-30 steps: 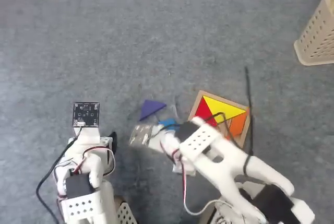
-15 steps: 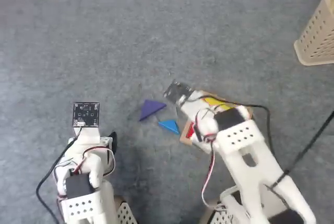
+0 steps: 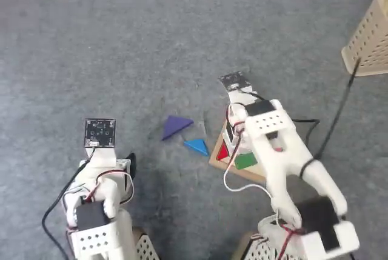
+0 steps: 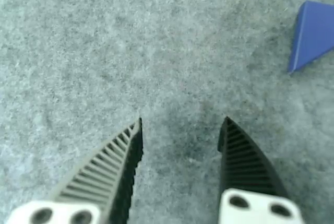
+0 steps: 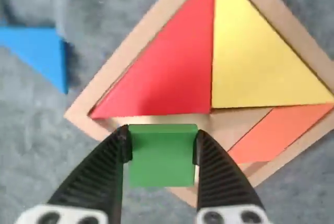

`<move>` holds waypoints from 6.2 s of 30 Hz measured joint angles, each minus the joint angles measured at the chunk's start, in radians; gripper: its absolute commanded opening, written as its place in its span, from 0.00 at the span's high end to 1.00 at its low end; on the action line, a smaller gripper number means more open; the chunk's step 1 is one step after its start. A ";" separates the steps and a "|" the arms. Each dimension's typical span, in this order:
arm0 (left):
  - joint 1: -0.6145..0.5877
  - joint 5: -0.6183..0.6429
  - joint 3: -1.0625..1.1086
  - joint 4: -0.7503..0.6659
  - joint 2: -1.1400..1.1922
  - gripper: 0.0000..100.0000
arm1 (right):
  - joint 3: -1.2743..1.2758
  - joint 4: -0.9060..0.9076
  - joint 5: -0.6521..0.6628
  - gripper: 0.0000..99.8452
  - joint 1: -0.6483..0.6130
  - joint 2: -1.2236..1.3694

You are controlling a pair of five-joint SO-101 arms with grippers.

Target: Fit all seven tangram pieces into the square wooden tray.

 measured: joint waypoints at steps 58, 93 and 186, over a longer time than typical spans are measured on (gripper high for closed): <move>0.000 0.000 0.000 0.000 0.000 0.77 | 0.313 -0.259 0.135 0.99 0.040 -0.269; 0.000 0.000 0.000 0.000 0.000 0.77 | 0.486 -0.345 0.150 0.99 0.066 -0.496; 0.000 0.000 0.000 0.000 0.000 0.77 | 0.207 -0.301 0.328 0.99 0.436 -0.118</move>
